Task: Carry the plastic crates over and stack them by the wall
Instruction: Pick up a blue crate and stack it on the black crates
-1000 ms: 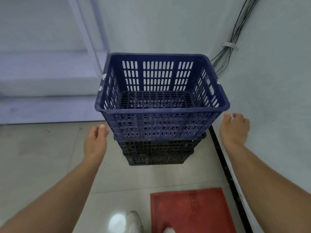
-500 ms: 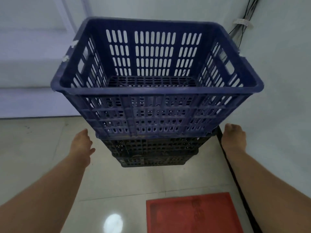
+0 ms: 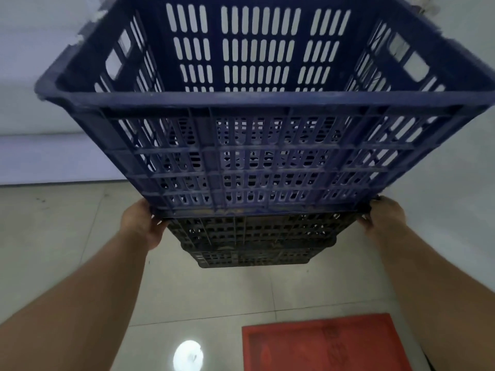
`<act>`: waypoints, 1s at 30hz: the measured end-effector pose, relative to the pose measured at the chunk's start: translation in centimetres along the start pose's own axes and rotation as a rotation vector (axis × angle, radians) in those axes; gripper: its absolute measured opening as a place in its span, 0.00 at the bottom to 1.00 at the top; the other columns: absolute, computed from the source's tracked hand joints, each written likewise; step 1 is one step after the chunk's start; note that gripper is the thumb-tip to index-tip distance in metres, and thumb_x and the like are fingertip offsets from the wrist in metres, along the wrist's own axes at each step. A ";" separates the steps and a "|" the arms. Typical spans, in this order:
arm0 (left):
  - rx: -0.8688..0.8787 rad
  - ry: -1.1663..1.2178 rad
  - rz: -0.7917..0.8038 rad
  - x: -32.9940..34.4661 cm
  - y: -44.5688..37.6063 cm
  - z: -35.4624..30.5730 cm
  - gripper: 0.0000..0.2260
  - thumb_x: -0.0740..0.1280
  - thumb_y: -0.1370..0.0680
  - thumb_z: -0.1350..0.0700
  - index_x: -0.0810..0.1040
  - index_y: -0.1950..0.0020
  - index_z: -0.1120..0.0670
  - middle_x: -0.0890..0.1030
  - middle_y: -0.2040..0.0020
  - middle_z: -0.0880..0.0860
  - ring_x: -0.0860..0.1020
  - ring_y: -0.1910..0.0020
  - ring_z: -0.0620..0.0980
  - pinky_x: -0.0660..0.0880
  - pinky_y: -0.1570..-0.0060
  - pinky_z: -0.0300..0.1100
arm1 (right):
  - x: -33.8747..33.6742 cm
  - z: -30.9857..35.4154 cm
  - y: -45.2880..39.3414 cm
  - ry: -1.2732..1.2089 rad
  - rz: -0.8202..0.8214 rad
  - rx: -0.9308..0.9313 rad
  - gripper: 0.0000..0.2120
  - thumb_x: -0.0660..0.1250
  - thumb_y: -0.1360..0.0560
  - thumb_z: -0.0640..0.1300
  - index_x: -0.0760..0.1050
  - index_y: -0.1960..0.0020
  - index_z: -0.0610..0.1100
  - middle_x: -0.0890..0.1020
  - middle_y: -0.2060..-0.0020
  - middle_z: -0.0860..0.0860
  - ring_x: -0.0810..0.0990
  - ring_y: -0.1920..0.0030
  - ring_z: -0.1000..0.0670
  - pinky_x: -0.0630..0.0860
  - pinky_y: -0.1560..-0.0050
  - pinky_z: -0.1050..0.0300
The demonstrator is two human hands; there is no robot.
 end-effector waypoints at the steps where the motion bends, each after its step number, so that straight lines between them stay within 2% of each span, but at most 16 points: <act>1: 0.004 0.007 -0.002 -0.1 0.0 0.2 0.09 0.57 0.21 0.64 0.75 0.56 0.57 0.79 0.56 0.54 0.79 0.57 0.51 0.75 0.42 0.48 | -0.1 -0.2 -0.2 -0.001 -0.014 -0.009 0.17 0.51 0.21 0.33 0.72 0.38 0.42 0.74 0.48 0.45 0.75 0.55 0.49 0.77 0.52 0.52; 3: 0.015 0.018 -0.003 -0.3 0.0 0.5 0.09 0.57 0.21 0.64 0.75 0.56 0.56 0.79 0.56 0.53 0.79 0.56 0.50 0.75 0.43 0.47 | -0.4 -0.3 -0.6 -0.003 -0.033 -0.008 0.19 0.51 0.21 0.33 0.71 0.34 0.40 0.75 0.47 0.45 0.75 0.50 0.47 0.77 0.47 0.51; 6: 0.035 0.011 0.004 -0.1 0.1 0.7 0.09 0.57 0.21 0.64 0.75 0.56 0.56 0.78 0.57 0.52 0.78 0.57 0.50 0.75 0.45 0.46 | -0.6 0.2 -0.9 -0.046 -0.015 0.011 0.19 0.50 0.20 0.32 0.69 0.31 0.36 0.74 0.47 0.45 0.75 0.49 0.48 0.78 0.51 0.55; 8: 0.041 0.009 -0.002 -0.1 0.1 0.7 0.09 0.57 0.21 0.64 0.75 0.55 0.56 0.79 0.55 0.53 0.79 0.55 0.51 0.75 0.45 0.46 | -0.7 0.3 -0.7 -0.047 0.004 0.010 0.18 0.51 0.20 0.32 0.68 0.32 0.36 0.74 0.47 0.45 0.76 0.53 0.49 0.79 0.64 0.64; 9: 0.039 0.012 0.000 0.0 0.1 0.7 0.09 0.57 0.21 0.64 0.76 0.53 0.56 0.79 0.54 0.53 0.79 0.53 0.51 0.75 0.45 0.46 | -0.9 0.2 -0.7 -0.057 0.004 -0.004 0.18 0.53 0.20 0.33 0.69 0.32 0.36 0.74 0.48 0.45 0.77 0.57 0.50 0.77 0.72 0.66; 10: 0.037 0.023 0.005 -0.1 0.0 0.6 0.09 0.57 0.21 0.64 0.76 0.51 0.57 0.79 0.53 0.53 0.79 0.51 0.51 0.75 0.44 0.47 | -1.1 0.2 -0.8 -0.060 0.021 -0.030 0.17 0.55 0.20 0.33 0.69 0.32 0.36 0.73 0.48 0.45 0.76 0.61 0.51 0.76 0.75 0.67; 13: 0.029 0.050 0.017 -0.3 -0.1 0.4 0.09 0.56 0.21 0.65 0.76 0.49 0.58 0.79 0.50 0.54 0.79 0.49 0.52 0.74 0.41 0.48 | -1.4 0.0 -1.1 -0.043 0.082 -0.102 0.19 0.56 0.21 0.33 0.66 0.31 0.33 0.71 0.48 0.44 0.73 0.63 0.54 0.76 0.73 0.68; 15: 0.027 0.059 0.025 -0.4 0.0 0.4 0.10 0.56 0.21 0.65 0.76 0.51 0.58 0.79 0.50 0.54 0.79 0.50 0.52 0.74 0.42 0.48 | -1.5 0.2 -1.4 -0.055 0.082 -0.117 0.19 0.56 0.22 0.32 0.66 0.31 0.33 0.71 0.47 0.44 0.73 0.63 0.53 0.76 0.72 0.68; 16: 0.030 0.060 0.028 -0.4 -0.1 0.5 0.10 0.55 0.21 0.66 0.76 0.48 0.59 0.79 0.49 0.54 0.79 0.50 0.52 0.74 0.43 0.47 | -1.4 0.3 -1.5 -0.059 0.089 -0.119 0.19 0.56 0.22 0.32 0.66 0.31 0.33 0.71 0.47 0.44 0.73 0.63 0.54 0.76 0.72 0.68; 18: 0.039 0.060 0.039 -0.3 -0.1 0.7 0.12 0.55 0.21 0.66 0.74 0.42 0.59 0.79 0.50 0.54 0.79 0.50 0.52 0.74 0.45 0.46 | -1.2 0.3 -1.5 -0.046 0.093 -0.104 0.19 0.54 0.21 0.33 0.66 0.31 0.35 0.72 0.49 0.45 0.73 0.62 0.54 0.76 0.72 0.68; 20: 0.054 0.036 0.047 0.0 -0.2 0.9 0.12 0.55 0.21 0.65 0.73 0.41 0.58 0.79 0.50 0.53 0.79 0.51 0.51 0.74 0.46 0.46 | -1.1 -0.1 -1.7 -0.026 0.077 -0.053 0.17 0.50 0.20 0.32 0.68 0.34 0.39 0.76 0.54 0.47 0.75 0.61 0.53 0.75 0.74 0.68; 21: 0.061 0.028 0.048 0.1 -0.2 0.9 0.11 0.55 0.21 0.65 0.74 0.42 0.57 0.79 0.50 0.53 0.79 0.51 0.51 0.74 0.46 0.46 | -1.1 -0.3 -1.8 -0.033 0.046 -0.030 0.20 0.48 0.20 0.31 0.68 0.32 0.39 0.77 0.54 0.47 0.76 0.59 0.52 0.76 0.74 0.67; 25: 0.065 0.024 0.047 0.2 -0.2 0.7 0.11 0.55 0.20 0.65 0.75 0.47 0.57 0.79 0.50 0.53 0.79 0.51 0.51 0.74 0.46 0.46 | -1.1 -0.5 -1.7 0.050 -0.027 -0.036 0.23 0.51 0.21 0.30 0.68 0.29 0.41 0.76 0.44 0.45 0.77 0.49 0.47 0.80 0.62 0.61; 28: 0.066 0.001 0.031 0.1 -0.3 0.9 0.11 0.54 0.20 0.65 0.74 0.43 0.58 0.79 0.50 0.54 0.79 0.51 0.51 0.74 0.46 0.47 | -1.4 -1.2 -1.4 0.166 -0.024 -0.114 0.23 0.54 0.23 0.30 0.70 0.30 0.43 0.77 0.45 0.46 0.76 0.49 0.47 0.78 0.44 0.50; 30: 0.068 -0.013 0.020 0.2 -0.4 0.8 0.12 0.54 0.20 0.65 0.73 0.42 0.58 0.78 0.49 0.54 0.78 0.52 0.51 0.74 0.44 0.48 | -1.4 -1.3 -1.4 0.288 -0.015 -0.181 0.24 0.54 0.24 0.30 0.71 0.32 0.43 0.78 0.45 0.46 0.76 0.47 0.45 0.75 0.39 0.43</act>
Point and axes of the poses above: each hand's wrist, its own y-axis away from the middle knuckle, its own x-axis out of the palm, z = x × y, the point moved 1 cm from there along -y, towards the middle knuckle
